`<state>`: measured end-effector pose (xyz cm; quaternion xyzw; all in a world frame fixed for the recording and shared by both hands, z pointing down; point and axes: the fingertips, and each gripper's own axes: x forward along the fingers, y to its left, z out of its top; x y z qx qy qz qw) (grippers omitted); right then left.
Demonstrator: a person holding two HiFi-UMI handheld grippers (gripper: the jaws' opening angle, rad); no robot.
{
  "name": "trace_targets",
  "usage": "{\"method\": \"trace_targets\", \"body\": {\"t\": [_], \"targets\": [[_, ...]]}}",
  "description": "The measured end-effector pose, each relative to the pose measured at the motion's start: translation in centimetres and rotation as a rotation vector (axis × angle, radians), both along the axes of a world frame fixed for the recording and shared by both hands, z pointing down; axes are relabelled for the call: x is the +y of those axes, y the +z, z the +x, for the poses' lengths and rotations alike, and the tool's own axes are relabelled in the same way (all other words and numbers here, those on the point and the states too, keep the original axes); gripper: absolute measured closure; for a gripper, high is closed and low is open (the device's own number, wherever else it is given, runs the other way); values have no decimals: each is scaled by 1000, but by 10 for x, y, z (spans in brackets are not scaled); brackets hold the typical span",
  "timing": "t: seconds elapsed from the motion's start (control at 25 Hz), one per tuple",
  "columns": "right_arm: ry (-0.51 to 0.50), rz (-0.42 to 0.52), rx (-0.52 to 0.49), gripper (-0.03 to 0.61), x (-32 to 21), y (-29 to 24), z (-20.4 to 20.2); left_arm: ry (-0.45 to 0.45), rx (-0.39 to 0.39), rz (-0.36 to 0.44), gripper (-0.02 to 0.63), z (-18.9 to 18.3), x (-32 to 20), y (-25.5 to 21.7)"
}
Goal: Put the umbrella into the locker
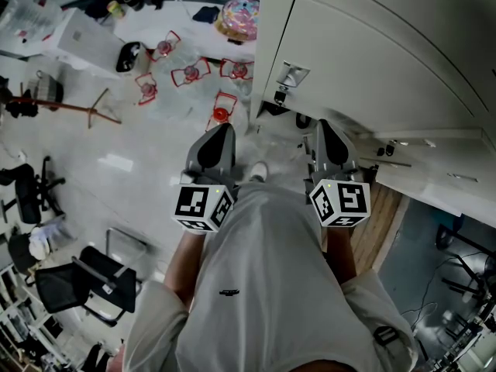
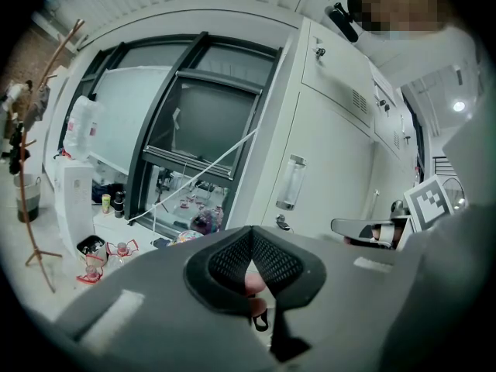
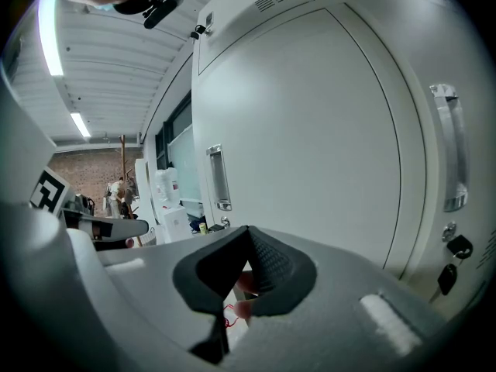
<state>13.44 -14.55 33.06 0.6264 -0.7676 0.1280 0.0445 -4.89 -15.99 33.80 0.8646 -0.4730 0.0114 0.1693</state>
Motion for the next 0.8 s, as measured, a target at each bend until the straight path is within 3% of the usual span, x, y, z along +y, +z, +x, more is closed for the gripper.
{"method": "trace_targets", "body": {"t": [0.8], "targets": [[-21, 5, 0, 577, 2, 1, -3, -19, -5, 5, 595, -2, 6, 2]]}}
